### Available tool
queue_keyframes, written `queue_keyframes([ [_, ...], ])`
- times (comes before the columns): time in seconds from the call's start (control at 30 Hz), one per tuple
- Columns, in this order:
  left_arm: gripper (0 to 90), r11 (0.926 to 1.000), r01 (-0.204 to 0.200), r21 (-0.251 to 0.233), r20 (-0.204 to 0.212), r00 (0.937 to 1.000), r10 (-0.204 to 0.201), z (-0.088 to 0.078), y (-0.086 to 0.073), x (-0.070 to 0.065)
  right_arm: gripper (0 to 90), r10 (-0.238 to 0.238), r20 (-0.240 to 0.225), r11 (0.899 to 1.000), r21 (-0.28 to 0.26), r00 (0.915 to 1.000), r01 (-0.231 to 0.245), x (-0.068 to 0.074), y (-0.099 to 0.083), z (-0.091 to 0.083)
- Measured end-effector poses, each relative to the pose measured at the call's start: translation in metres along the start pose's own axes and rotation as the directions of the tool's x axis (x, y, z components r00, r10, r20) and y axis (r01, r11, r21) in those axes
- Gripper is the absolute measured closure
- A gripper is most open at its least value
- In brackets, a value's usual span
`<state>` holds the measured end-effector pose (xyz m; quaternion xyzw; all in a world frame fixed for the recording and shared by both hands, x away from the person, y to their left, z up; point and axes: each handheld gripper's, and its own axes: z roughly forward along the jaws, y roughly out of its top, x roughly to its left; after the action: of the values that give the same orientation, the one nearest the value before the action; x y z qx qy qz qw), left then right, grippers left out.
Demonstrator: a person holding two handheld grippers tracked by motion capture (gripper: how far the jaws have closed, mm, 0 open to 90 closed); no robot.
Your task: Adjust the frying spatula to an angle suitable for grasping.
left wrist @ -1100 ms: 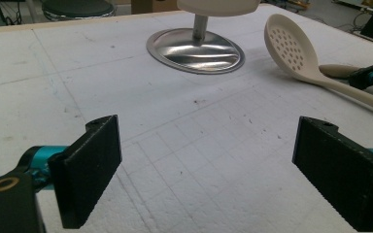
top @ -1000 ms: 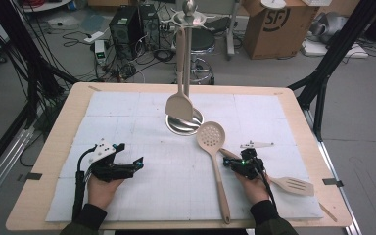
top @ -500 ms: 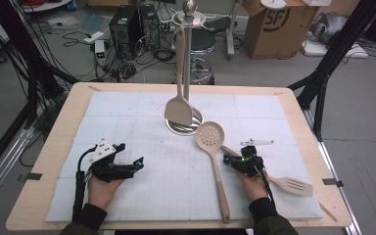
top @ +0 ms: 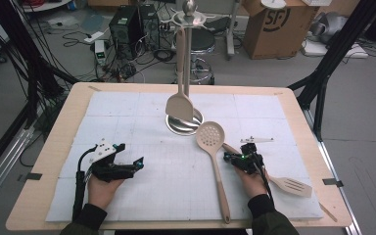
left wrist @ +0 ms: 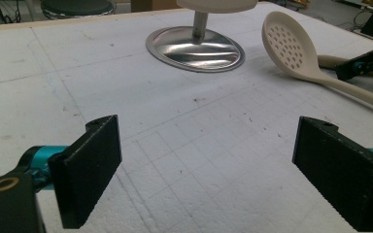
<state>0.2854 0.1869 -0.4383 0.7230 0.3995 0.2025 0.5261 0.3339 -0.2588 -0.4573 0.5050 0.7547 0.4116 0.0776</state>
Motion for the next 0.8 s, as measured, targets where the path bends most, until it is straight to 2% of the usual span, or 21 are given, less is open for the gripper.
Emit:
queue_keyframes([
  [0.43,11.0,1.0,0.003,-0.006,-0.002,1.0,-0.003,-0.001,0.0,0.001,89.7,0.017,-0.001,1.0,-0.001,0.9999,-0.017,-0.003,0.002,0.001],
  [0.6,11.1,1.0,0.003,-0.009,-0.007,1.0,-0.003,-0.002,0.0,0.001,77.0,0.016,-0.034,1.0,0.004,0.9993,-0.016,-0.002,0.003,-0.001],
  [0.8,11.3,0.9999,0.005,-0.009,-0.004,1.0,-0.005,-0.004,0.0,0.001,68.1,0.014,-0.038,1.0,-0.024,0.9992,-0.015,0.0,0.003,-0.011],
])
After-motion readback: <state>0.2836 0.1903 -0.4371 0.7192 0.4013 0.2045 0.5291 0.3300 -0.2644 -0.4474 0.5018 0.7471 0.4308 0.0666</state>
